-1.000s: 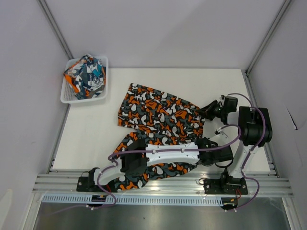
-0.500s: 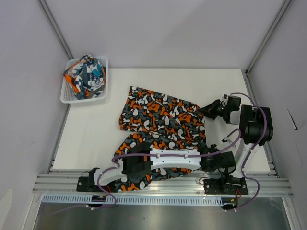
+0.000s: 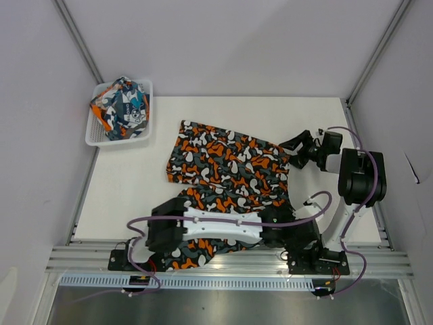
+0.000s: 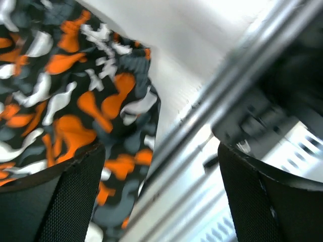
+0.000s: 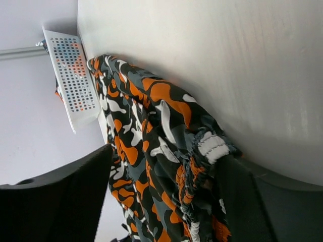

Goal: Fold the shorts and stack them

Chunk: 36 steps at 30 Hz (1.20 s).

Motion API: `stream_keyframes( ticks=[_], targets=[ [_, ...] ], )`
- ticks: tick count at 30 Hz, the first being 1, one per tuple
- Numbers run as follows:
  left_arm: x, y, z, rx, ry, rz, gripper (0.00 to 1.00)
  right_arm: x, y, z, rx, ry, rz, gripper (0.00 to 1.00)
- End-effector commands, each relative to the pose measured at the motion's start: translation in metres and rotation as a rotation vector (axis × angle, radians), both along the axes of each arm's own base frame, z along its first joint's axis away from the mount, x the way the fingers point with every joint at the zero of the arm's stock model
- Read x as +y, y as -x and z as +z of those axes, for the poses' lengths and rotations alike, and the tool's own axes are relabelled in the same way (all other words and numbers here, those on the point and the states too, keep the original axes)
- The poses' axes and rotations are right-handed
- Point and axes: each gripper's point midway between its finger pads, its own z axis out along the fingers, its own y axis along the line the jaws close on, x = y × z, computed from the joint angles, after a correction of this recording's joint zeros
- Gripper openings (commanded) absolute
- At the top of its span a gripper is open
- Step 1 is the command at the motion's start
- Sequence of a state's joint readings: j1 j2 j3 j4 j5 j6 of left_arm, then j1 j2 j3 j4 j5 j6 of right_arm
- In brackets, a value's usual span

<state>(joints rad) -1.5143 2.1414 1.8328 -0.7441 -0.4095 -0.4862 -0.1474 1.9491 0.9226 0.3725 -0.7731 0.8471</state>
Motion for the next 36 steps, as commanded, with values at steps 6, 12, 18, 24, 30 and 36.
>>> stream_keyframes(
  ticks=[6, 12, 18, 24, 30, 36],
  targets=[
    [0.038, -0.01, 0.131, 0.084, 0.383, -0.002, 0.96, -0.014, 0.015, 0.035, -0.034, 0.169, -0.008, 0.93],
    [0.098, -0.065, 0.097, 0.136, 0.363, 0.164, 0.97, -0.02, 0.059, 0.041, 0.025, 0.29, -0.033, 0.86],
    [0.139, -0.095, 0.077, 0.142, 0.352, 0.286, 0.97, -0.007, 0.119, 0.035, 0.065, 0.348, 0.009, 0.73],
    [0.192, -0.129, 0.066, 0.129, 0.341, 0.445, 0.97, 0.006, 0.16, 0.04, 0.063, 0.502, 0.036, 0.84],
    [0.235, -0.136, 0.07, 0.103, 0.366, 0.527, 0.97, 0.019, 0.191, 0.028, 0.114, 0.692, 0.08, 0.87],
    [0.27, -0.14, 0.059, 0.106, 0.347, 0.593, 0.98, 0.031, 0.22, 0.015, 0.161, 0.715, 0.064, 0.55]
  ],
)
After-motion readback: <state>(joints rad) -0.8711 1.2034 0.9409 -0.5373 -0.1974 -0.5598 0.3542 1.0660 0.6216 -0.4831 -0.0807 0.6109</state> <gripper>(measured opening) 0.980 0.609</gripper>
